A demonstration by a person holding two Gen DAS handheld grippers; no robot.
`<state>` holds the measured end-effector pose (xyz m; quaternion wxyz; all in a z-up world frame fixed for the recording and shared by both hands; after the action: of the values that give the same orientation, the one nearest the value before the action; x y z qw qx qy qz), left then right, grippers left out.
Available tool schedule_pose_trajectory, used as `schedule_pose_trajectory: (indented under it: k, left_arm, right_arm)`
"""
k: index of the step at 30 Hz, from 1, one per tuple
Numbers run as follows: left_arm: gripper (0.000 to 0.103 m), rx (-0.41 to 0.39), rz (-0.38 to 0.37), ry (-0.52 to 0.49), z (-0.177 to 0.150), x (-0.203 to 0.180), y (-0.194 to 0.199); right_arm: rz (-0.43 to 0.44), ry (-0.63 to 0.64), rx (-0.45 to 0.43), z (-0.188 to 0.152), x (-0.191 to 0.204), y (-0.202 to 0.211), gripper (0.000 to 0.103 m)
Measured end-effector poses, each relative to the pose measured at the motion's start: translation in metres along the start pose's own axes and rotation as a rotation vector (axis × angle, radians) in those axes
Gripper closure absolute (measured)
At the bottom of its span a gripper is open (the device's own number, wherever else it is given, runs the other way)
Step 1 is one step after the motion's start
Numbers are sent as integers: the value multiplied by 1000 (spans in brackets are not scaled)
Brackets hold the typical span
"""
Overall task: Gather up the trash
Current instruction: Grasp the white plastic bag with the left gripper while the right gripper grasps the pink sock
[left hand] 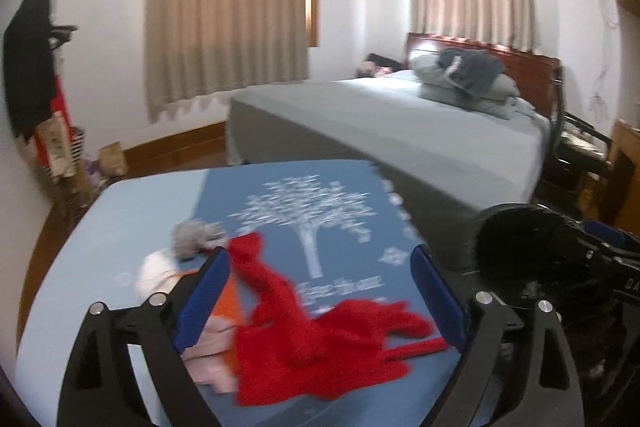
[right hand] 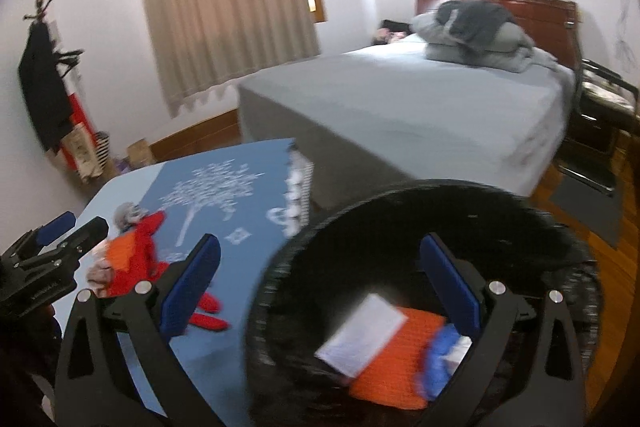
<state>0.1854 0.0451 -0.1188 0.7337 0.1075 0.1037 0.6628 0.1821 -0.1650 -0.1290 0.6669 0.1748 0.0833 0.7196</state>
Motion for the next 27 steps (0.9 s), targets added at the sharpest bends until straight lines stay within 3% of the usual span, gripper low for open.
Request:
schedule_pose_trajectory:
  k: [14,21,27]
  left_arm:
    - [13,38,203,63,-27,115,2]
    - [13,71,250,90,-41,151,-21]
    - [18,106,242,112,-54,162,-40]
  right_arm:
    - [158,79,48,-7,107,-53,6]
    - [182,107,64,-11,136,-76,6]
    - [186,124,85,-18,148,-91,6]
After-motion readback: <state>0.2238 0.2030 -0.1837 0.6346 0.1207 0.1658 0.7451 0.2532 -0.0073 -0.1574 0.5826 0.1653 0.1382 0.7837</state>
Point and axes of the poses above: each gripper's, at about its wrist camera, not at the fingertips, and y roughly against the way its jaws point, x to its left, z to its top, the point moved 8 cm from there along -y, roughly the way its jaws point, and after that the axes turned 13 degrees about -x, right-handed, at the moved point
